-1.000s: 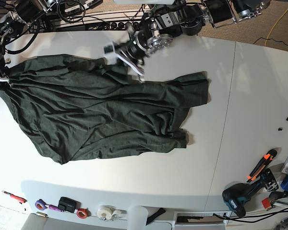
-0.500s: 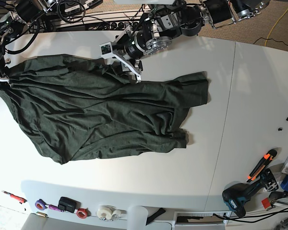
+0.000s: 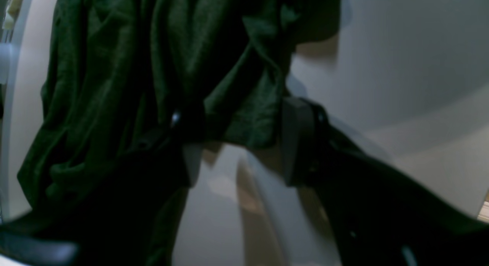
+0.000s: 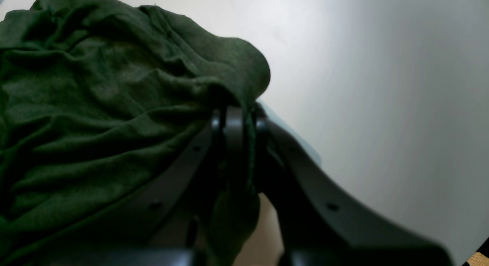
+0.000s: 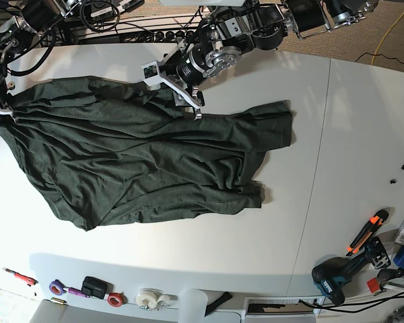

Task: Layout the t-shirt on the table in an organized manner, then fold the t-shirt properly
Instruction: 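Grasp the shirt edge with the left gripper and lift it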

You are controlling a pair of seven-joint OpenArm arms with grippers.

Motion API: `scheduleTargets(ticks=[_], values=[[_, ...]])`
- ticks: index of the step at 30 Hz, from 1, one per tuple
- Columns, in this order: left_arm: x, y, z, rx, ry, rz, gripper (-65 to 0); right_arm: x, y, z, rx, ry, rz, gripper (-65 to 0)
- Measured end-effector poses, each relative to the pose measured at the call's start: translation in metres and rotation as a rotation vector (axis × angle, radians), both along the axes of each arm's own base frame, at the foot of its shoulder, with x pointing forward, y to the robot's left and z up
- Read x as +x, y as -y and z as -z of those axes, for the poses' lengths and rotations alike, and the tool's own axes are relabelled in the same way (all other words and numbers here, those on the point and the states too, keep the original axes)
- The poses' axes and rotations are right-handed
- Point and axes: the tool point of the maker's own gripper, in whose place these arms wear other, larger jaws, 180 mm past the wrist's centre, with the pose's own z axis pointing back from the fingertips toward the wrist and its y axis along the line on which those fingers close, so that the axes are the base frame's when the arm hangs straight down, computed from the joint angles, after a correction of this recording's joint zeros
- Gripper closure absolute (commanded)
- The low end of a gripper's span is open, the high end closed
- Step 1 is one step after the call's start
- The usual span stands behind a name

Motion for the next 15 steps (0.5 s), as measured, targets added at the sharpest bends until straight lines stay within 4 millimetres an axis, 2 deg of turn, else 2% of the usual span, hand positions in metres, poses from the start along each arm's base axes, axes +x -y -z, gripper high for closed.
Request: scheduleTargets(ticks=[8, 15], values=[[-0.008, 0.008, 0.005, -0.053, -0.049, 0.033, -28.9, 0.000, 0.000, 0.000, 0.000, 0.000, 0.000, 0.0], [0.005, 0.015, 0.014, -0.083, -0.001, 0.022, -27.9, 0.000, 0.000, 0.000, 0.001, 0.000, 0.000, 0.0]])
